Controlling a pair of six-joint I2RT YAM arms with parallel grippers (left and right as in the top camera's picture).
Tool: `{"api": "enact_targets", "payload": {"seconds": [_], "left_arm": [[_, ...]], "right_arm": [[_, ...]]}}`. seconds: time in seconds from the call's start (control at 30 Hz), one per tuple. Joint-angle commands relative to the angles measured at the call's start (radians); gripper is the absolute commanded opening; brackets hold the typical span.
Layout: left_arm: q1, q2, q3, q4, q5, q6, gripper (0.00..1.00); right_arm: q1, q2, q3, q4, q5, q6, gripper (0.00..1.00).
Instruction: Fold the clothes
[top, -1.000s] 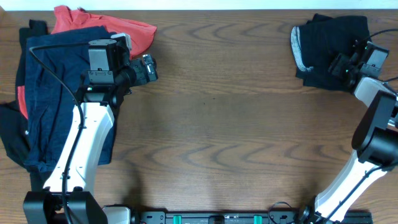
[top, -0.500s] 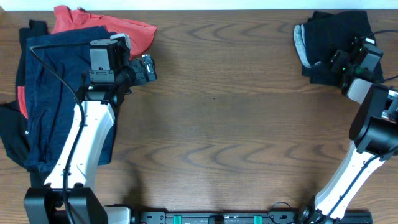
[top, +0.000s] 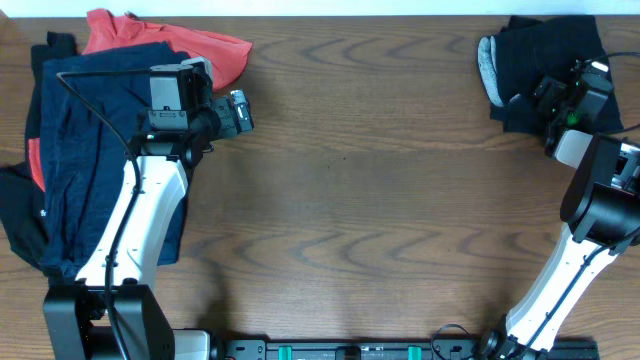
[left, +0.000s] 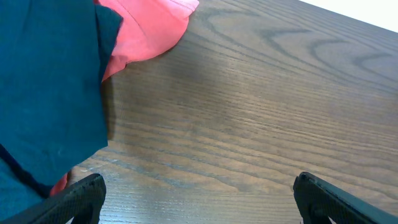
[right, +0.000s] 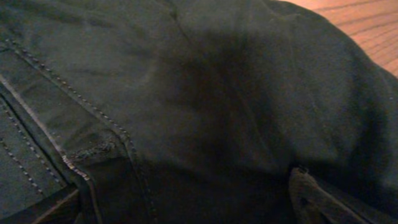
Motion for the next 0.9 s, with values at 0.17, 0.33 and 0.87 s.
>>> {"api": "enact_targets", "payload": {"seconds": [0.17,0.33,0.87], "left_arm": [[0.002,0.008,0.003,0.002,-0.009,0.005,0.98],[0.002,0.008,0.003,0.003,-0.009,0.006,0.98],[0.002,0.008,0.003,0.002,-0.009,0.006,0.98]], "right_arm": [[-0.006,0.042,-0.012,0.003,0.061,0.004,0.99],[-0.005,0.039,0.003,0.003,0.003,0.002,0.99],[0.013,-0.399,0.013,-0.433,-0.25,-0.041,0.99]]}}
